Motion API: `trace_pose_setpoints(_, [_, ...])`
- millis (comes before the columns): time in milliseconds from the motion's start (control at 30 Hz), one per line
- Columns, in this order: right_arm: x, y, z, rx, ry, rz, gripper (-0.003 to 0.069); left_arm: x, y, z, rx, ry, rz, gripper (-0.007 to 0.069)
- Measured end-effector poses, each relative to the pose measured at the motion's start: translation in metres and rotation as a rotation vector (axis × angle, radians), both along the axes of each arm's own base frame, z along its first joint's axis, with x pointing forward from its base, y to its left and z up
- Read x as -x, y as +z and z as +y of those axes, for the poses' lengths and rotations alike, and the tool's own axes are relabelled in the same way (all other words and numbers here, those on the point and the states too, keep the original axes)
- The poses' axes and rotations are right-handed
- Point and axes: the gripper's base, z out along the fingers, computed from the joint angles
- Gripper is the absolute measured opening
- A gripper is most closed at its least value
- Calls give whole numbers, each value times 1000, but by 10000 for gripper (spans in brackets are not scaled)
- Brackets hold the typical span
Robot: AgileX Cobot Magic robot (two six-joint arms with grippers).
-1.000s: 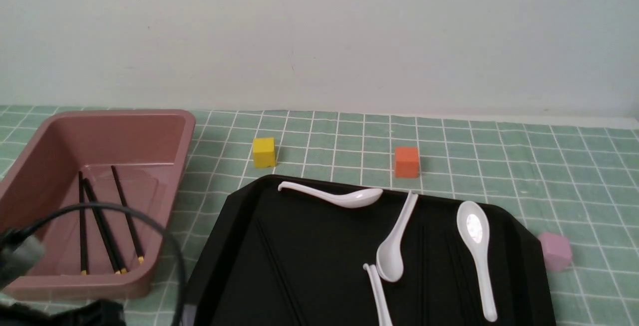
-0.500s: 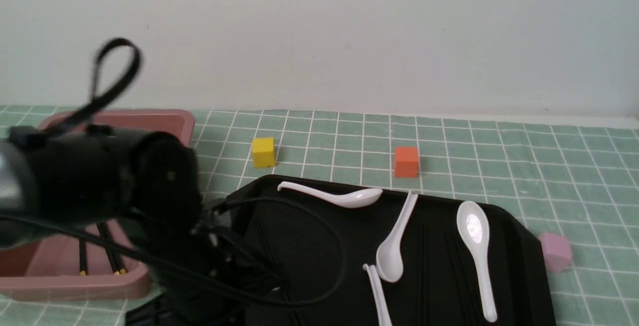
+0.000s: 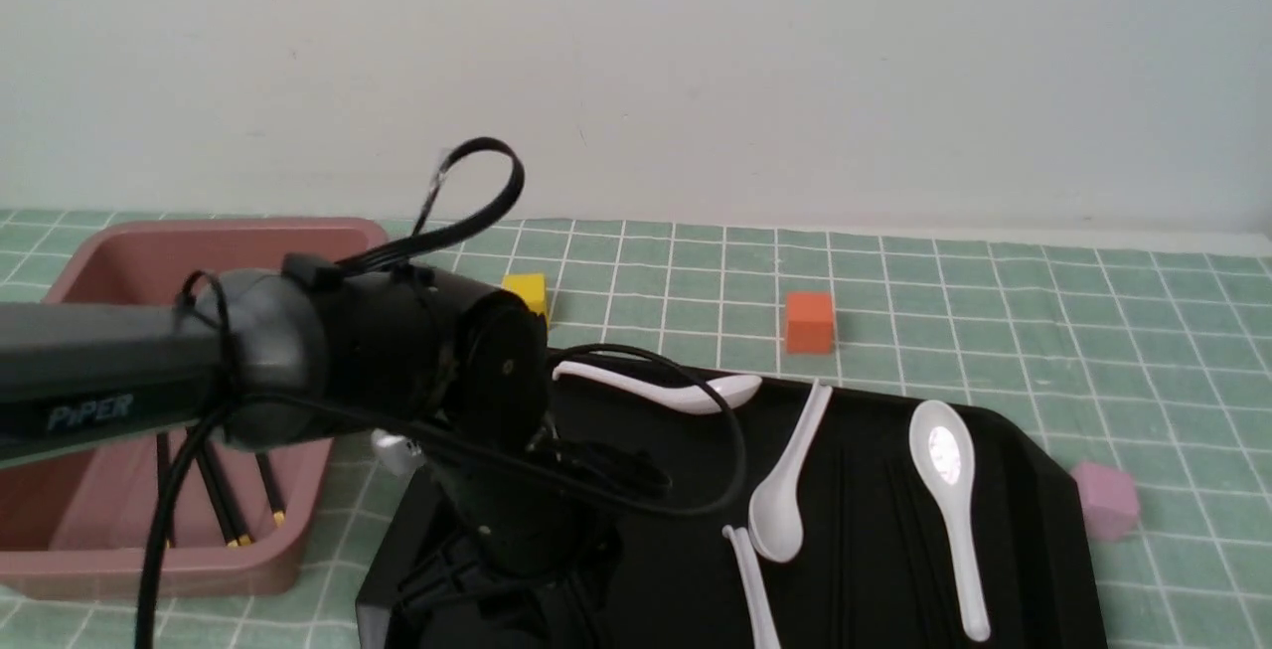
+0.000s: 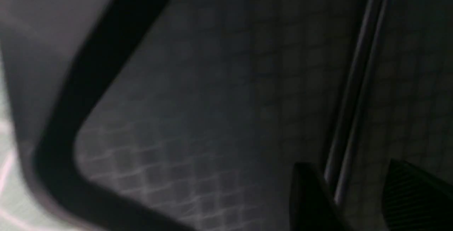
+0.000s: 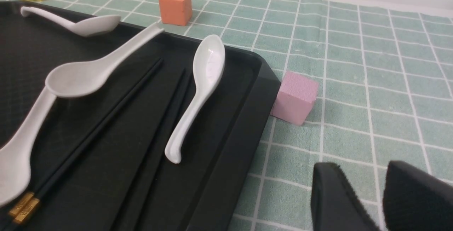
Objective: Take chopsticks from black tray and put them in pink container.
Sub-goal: 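Reach over to the black tray and grasp a pair of chopsticks with the left gripper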
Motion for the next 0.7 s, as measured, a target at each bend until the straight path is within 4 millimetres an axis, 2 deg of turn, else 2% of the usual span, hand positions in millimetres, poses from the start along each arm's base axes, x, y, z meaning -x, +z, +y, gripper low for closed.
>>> trace_pose_setpoints(300, [0, 0, 0, 0, 0, 0, 240, -17, -25, -13, -47, 33, 88, 302])
trace_pose_setpoints(500, [0, 0, 0, 0, 0, 0, 240, -19, -29, -14, -59, 47, 107, 291])
trace_pose_setpoints(600, [0, 0, 0, 0, 0, 0, 240, -19, -30, -14, -72, -3, 113, 224])
trace_pose_setpoints(700, [0, 0, 0, 0, 0, 0, 240, -19, -30, -14, -76, -32, 110, 101])
